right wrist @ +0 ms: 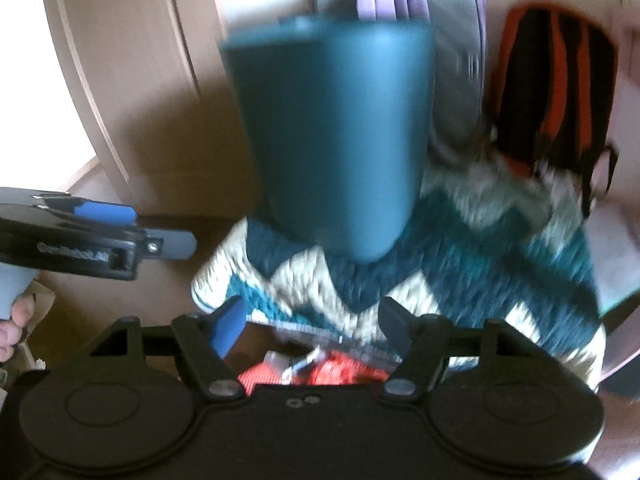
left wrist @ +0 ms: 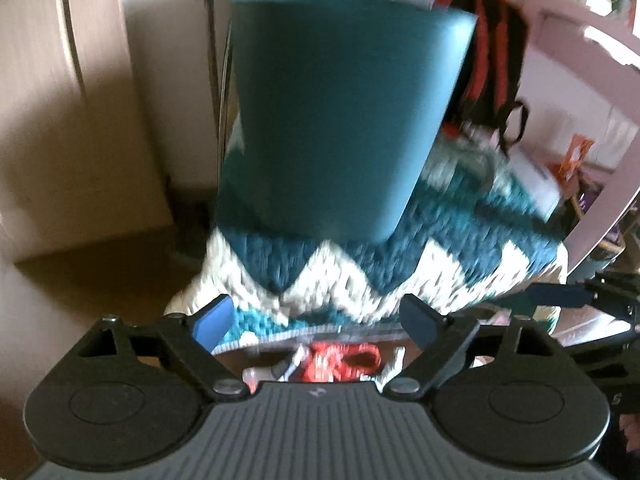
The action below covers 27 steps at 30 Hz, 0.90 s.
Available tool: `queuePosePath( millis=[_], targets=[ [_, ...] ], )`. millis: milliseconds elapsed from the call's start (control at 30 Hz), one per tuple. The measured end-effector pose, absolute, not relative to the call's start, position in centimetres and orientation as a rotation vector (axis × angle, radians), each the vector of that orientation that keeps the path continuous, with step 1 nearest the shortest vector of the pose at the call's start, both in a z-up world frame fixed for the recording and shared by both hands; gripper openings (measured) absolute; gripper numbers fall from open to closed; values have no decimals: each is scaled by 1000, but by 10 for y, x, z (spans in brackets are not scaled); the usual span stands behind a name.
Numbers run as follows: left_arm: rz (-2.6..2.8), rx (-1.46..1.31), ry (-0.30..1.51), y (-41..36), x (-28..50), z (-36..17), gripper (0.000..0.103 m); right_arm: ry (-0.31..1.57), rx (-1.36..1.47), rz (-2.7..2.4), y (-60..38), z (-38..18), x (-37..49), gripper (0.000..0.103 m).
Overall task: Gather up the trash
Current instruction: 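Lower both tools back toward the trash on the floor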
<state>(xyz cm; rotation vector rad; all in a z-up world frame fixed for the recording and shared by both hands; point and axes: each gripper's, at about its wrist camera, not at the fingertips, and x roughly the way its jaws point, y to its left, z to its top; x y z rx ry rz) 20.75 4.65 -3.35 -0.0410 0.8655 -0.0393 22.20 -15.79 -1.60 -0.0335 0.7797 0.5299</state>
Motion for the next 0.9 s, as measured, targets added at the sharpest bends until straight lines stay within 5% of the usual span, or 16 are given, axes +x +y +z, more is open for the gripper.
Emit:
queuePosePath(
  millis=[500, 900],
  targets=[
    [92, -95, 1253, 100, 271, -274, 90, 1108, 75, 297, -178, -239, 293, 73],
    [50, 71, 1452, 115, 316, -391, 90, 1322, 111, 126, -186, -390, 355, 73]
  ],
)
